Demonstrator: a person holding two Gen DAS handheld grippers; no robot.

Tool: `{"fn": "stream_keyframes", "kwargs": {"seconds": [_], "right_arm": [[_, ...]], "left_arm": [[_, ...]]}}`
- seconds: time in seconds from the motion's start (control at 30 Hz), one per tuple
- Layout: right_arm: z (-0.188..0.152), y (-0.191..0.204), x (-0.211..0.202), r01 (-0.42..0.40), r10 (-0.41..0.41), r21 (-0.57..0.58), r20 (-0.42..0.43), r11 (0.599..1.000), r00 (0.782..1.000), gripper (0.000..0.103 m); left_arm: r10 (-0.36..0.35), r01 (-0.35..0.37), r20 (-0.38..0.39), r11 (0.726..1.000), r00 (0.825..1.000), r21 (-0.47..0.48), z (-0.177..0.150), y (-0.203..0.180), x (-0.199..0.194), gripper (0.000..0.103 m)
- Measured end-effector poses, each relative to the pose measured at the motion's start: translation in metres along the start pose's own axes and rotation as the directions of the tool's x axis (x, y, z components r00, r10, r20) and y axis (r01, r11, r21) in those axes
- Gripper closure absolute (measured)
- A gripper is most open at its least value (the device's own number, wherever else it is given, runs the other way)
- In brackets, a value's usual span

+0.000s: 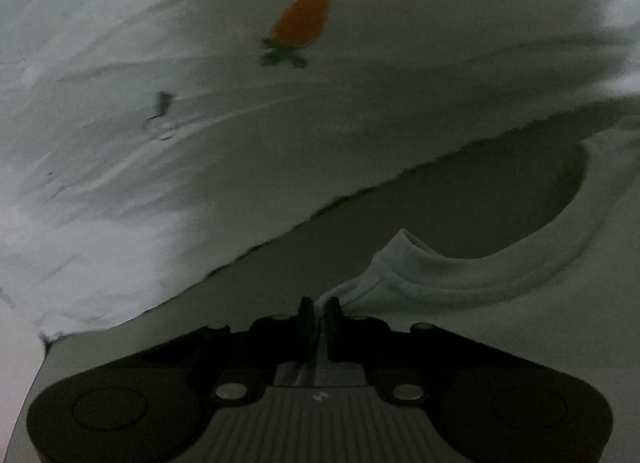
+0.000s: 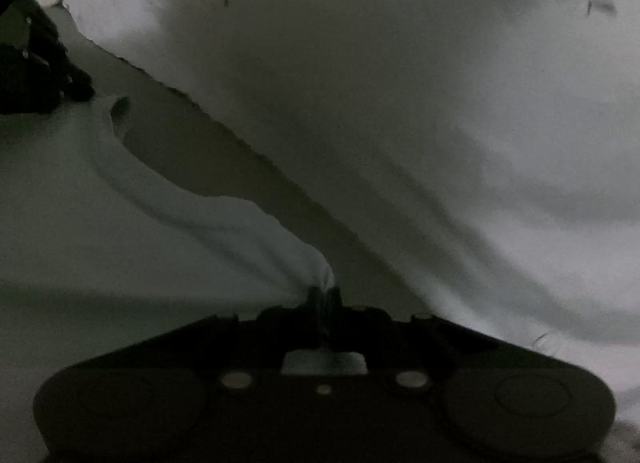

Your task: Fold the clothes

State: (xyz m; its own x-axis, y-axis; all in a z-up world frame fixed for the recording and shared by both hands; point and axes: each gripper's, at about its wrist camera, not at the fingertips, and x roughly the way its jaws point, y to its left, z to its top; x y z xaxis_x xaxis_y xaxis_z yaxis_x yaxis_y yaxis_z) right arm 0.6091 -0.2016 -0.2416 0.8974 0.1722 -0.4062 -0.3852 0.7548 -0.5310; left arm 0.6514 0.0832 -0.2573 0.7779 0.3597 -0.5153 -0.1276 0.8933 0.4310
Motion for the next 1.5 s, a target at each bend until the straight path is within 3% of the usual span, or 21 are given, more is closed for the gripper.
{"fn": "stream_keyframes", "kwargs": {"seconds": [0.13, 0.2, 0.3, 0.37, 0.43, 0.5, 0.53, 0.57, 0.6, 0.67, 0.8, 0.87, 0.93, 0.97, 1.03, 1.1, 1.17, 1.23, 1.3, 1.37, 1.5], "right_arm": [[0.008, -0.001, 0.012, 0.095, -0.095, -0.007, 0.023, 0.995, 0.995, 0.101], [0.008, -0.002, 0.023, 0.196, -0.195, -0.032, 0.034, 0.98, 0.98, 0.103], [0.012, -0.032, 0.046, 0.273, -0.272, 0.067, -0.021, 0.96, 0.962, 0.103], [0.014, -0.064, 0.057, 0.207, -0.196, 0.195, -0.075, 0.959, 0.978, 0.103], [0.016, -0.084, 0.057, 0.078, -0.062, 0.288, -0.063, 0.955, 0.996, 0.098], [0.015, -0.091, 0.051, -0.091, 0.101, 0.336, -0.013, 0.937, 0.995, 0.071], [0.015, -0.093, 0.048, -0.17, 0.177, 0.353, 0.014, 0.92, 0.984, 0.041], [0.014, -0.092, 0.046, -0.239, 0.241, 0.362, 0.04, 0.901, 0.97, 0.031], [0.013, -0.09, 0.046, -0.302, 0.299, 0.368, 0.066, 0.879, 0.952, 0.031], [0.013, -0.086, 0.051, -0.383, 0.376, 0.366, 0.092, 0.848, 0.922, 0.031], [0.018, -0.076, 0.073, -0.441, 0.449, 0.345, 0.064, 0.828, 0.891, 0.031], [0.021, -0.072, 0.082, -0.478, 0.491, 0.337, 0.053, 0.811, 0.87, 0.043], [0.025, -0.071, 0.08, -0.506, 0.516, 0.328, 0.063, 0.798, 0.854, 0.081], [0.027, -0.069, 0.078, -0.506, 0.514, 0.315, 0.062, 0.803, 0.855, 0.096], [0.03, -0.058, 0.068, -0.452, 0.453, 0.239, 0.056, 0.859, 0.89, 0.098], [0.03, -0.035, 0.047, -0.334, 0.325, 0.12, 0.088, 0.935, 0.942, 0.099], [0.03, -0.01, 0.02, -0.187, 0.188, -0.018, 0.145, 0.982, 0.972, 0.099], [0.031, 0.003, 0.003, -0.072, 0.088, -0.09, 0.189, 0.993, 0.978, 0.099], [0.033, 0.012, -0.006, 0.033, -0.001, -0.143, 0.223, 0.989, 0.975, 0.099], [0.033, 0.018, -0.004, 0.126, -0.07, -0.221, 0.244, 0.967, 0.967, 0.099], [0.036, 0.02, 0.0, 0.252, -0.158, -0.327, 0.288, 0.911, 0.944, 0.1]], "left_arm": [[0.006, -0.007, -0.021, 0.999, 1.0, -0.042, 0.015, -0.004, 0.021, 0.096], [0.016, -0.016, -0.01, 0.999, 1.0, -0.034, 0.022, -0.009, 0.026, 0.096], [0.009, -0.009, -0.013, 0.999, 1.0, -0.04, 0.035, -0.012, 0.04, 0.099], [-0.023, 0.022, -0.022, 0.998, 0.999, -0.059, 0.041, -0.009, 0.047, 0.101], [-0.076, 0.074, -0.02, 0.995, 0.997, -0.07, 0.044, -0.001, 0.046, 0.097], [-0.172, 0.172, 0.006, 0.982, 0.985, -0.078, 0.045, 0.011, 0.038, 0.09], [-0.227, 0.228, 0.026, 0.971, 0.974, -0.075, 0.045, 0.019, 0.033, 0.081], [-0.277, 0.279, 0.041, 0.958, 0.96, -0.069, 0.046, 0.026, 0.029, 0.059], [-0.323, 0.326, 0.055, 0.943, 0.945, -0.063, 0.046, 0.032, 0.026, 0.035], [-0.407, 0.409, 0.058, 0.912, 0.911, -0.026, 0.049, 0.038, 0.028, 0.013], [-0.536, 0.534, 0.003, 0.842, 0.844, 0.077, 0.054, 0.039, 0.044, 0.007], [-0.58, 0.583, -0.055, 0.807, 0.813, 0.096, 0.053, 0.034, 0.057, 0.007], [-0.66, 0.663, -0.075, 0.748, 0.748, 0.035, 0.051, 0.035, 0.069, 0.007], [-0.676, 0.677, -0.065, 0.735, 0.734, 0.013, 0.05, 0.036, 0.071, 0.01], [-0.656, 0.656, -0.015, 0.755, 0.755, 0.007, 0.044, 0.035, 0.064, 0.027], [-0.62, 0.621, 0.038, 0.782, 0.784, -0.05, 0.037, 0.037, 0.047, 0.081], [-0.54, 0.547, 0.087, 0.83, 0.837, -0.108, 0.027, 0.03, 0.025, 0.084], [-0.414, 0.426, 0.122, 0.9, 0.902, -0.095, 0.023, 0.01, 0.004, 0.086], [-0.294, 0.308, 0.159, 0.948, 0.943, -0.076, 0.022, -0.01, -0.017, 0.087], [-0.227, 0.246, 0.185, 0.965, 0.956, -0.091, 0.03, -0.015, -0.024, 0.087], [-0.218, 0.242, 0.169, 0.961, 0.961, -0.133, 0.057, -0.007, -0.013, 0.087]]}}
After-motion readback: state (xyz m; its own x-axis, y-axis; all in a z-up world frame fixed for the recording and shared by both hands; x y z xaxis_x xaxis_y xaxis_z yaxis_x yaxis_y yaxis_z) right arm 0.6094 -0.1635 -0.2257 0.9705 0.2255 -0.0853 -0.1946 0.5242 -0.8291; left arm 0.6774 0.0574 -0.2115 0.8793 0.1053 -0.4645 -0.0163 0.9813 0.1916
